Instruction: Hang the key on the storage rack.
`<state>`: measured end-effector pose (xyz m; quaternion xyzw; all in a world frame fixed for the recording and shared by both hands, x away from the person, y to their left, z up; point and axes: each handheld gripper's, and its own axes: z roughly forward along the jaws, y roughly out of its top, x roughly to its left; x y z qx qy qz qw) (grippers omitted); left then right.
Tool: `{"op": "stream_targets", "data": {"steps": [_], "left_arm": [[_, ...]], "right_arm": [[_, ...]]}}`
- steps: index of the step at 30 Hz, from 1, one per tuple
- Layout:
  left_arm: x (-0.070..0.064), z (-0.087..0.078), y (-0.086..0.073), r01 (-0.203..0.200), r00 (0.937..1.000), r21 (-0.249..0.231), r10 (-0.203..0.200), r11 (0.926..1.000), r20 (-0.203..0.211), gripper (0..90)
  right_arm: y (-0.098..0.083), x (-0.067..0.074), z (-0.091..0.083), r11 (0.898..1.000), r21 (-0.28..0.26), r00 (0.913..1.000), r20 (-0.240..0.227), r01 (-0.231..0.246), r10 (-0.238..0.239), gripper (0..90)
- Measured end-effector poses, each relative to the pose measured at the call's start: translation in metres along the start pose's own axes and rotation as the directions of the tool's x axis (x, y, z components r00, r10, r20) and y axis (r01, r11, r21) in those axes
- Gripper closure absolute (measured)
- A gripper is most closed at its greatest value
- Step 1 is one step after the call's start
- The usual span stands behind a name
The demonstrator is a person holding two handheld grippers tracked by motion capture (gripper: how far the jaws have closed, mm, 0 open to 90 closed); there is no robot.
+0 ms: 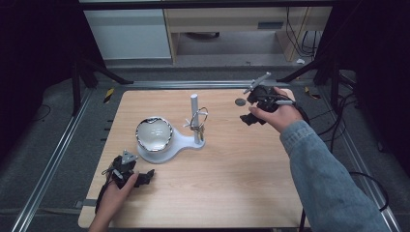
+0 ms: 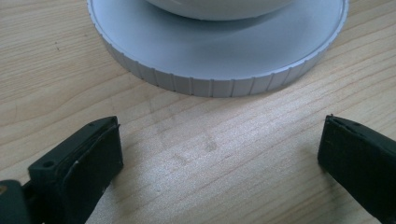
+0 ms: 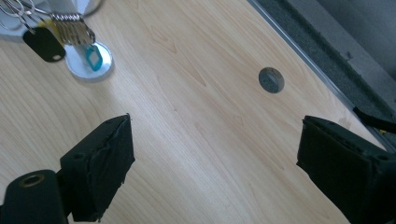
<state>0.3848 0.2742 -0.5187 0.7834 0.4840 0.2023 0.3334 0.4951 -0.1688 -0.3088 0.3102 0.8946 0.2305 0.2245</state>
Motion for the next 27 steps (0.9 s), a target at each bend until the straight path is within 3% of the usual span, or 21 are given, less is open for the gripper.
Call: {"op": "stream_targets", "data": {"steps": [11,22,27], "left_arm": [[0.0,0.0,0.0,0.0,1.0,0.0,0.0,1.0,0.0,0.0],[0.0,0.0,0.0,0.0,1.0,0.0,0.0,1.0,0.0,0.0],[0.0,0.0,0.0,0.0,1.0,0.0,0.0,1.0,0.0,0.0]], "right_arm": [[-0.059,0.001,0.018,0.998,-0.007,0.9975,0.033,-0.062,0.062,12.2],[-0.109,0.012,0.043,0.992,0.009,0.9921,0.011,-0.125,0.125,13.3],[-0.127,0.017,0.059,0.985,0.015,0.9855,0.003,-0.17,0.169,13.3]]}}
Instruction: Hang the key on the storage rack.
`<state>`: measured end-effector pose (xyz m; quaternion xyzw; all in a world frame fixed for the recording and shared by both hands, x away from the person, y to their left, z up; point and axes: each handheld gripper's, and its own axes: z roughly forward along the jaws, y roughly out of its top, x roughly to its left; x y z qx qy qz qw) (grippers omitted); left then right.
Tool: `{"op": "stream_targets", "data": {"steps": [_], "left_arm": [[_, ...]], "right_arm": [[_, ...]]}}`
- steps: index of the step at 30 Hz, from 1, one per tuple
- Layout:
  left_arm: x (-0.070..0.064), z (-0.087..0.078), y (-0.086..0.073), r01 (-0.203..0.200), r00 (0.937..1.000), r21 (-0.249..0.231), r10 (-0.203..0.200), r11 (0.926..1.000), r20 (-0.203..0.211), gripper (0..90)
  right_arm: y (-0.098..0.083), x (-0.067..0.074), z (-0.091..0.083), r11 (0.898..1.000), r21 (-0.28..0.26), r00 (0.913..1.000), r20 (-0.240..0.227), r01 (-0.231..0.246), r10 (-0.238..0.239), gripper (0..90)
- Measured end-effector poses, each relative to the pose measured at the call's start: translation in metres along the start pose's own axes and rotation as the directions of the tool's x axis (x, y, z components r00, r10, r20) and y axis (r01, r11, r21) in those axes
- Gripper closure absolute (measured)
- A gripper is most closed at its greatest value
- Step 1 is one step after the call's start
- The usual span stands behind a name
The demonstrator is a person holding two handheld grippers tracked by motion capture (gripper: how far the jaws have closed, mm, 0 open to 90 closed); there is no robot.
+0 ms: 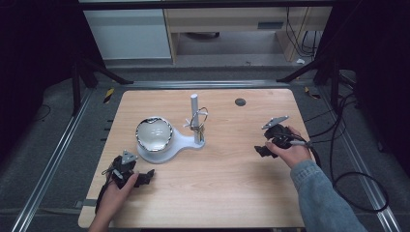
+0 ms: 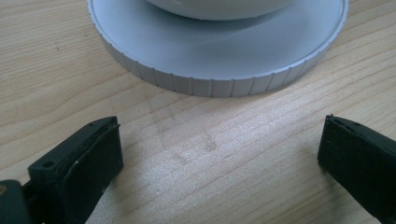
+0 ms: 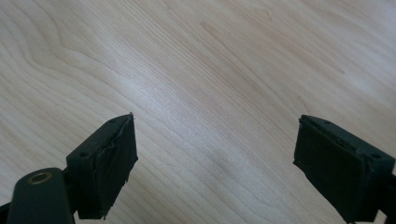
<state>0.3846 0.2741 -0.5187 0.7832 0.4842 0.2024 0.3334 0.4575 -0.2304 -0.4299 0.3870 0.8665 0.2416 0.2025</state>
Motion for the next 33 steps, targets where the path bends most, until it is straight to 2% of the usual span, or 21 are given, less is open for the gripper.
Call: {"op": "stream_targets", "data": {"steps": [3,4,7,8,9,11,18,22,25,27,30,33], "left_arm": [[0.0,0.0,0.0,0.0,1.0,0.0,0.0,1.0,0.0,0.0],[0.0,0.0,0.0,0.0,1.0,0.0,0.0,1.0,0.0,0.0],[0.0,0.0,0.0,0.0,1.0,0.0,0.0,1.0,0.0,0.0],[0.0,0.0,0.0,0.0,1.0,0.0,0.0,1.0,0.0,0.0],[0.0,0.0,0.0,0.0,1.0,0.0,0.0,1.0,0.0,0.0],[0.0,0.0,0.0,0.0,1.0,0.0,0.0,1.0,-0.001,0.0],[-0.001,0.0,0.0,0.002,1.0,0.0,-0.002,1.0,-0.002,0.0],[-0.001,0.0,0.0,0.002,1.0,0.0,-0.002,1.0,-0.002,0.0],[0.0,0.0,0.0,0.002,1.0,0.0,-0.002,1.0,-0.001,0.0],[0.0,0.0,0.0,0.002,1.0,0.0,-0.002,1.0,-0.001,0.0],[0.0,0.0,0.0,0.002,1.0,0.002,-0.002,1.0,-0.002,0.0],[0.0,0.0,0.0,0.002,1.0,0.001,-0.002,1.0,-0.003,0.0]], "right_arm": [[-0.009,-0.004,0.01,0.998,-0.014,0.9985,0.002,-0.054,0.054,13.8],[-0.013,-0.007,0.013,0.996,-0.022,0.9965,0.01,-0.082,0.083,14.3],[-0.021,-0.015,0.018,0.991,-0.039,0.9913,0.02,-0.129,0.13,14.4],[-0.021,-0.015,0.018,0.991,-0.039,0.9913,0.02,-0.129,0.13,14.4],[-0.027,-0.02,0.021,0.988,-0.043,0.9874,0.042,-0.151,0.153,14.4],[-0.033,-0.023,0.025,0.984,-0.046,0.9837,0.046,-0.172,0.174,14.4],[-0.054,-0.025,0.041,0.976,-0.038,0.9752,0.049,-0.214,0.216,13.1],[-0.061,-0.026,0.045,0.962,-0.08,0.9645,0.022,-0.261,0.263,10.7],[-0.064,-0.024,0.047,0.955,-0.12,0.9608,0.034,-0.269,0.275,7.6],[-0.068,-0.022,0.05,0.947,-0.168,0.9576,0.048,-0.272,0.284,6.0],[-0.068,-0.022,0.05,0.946,-0.17,0.9565,0.052,-0.275,0.287,5.9],[-0.068,-0.02,0.05,0.943,-0.171,0.9518,0.063,-0.286,0.3,5.9]]}}
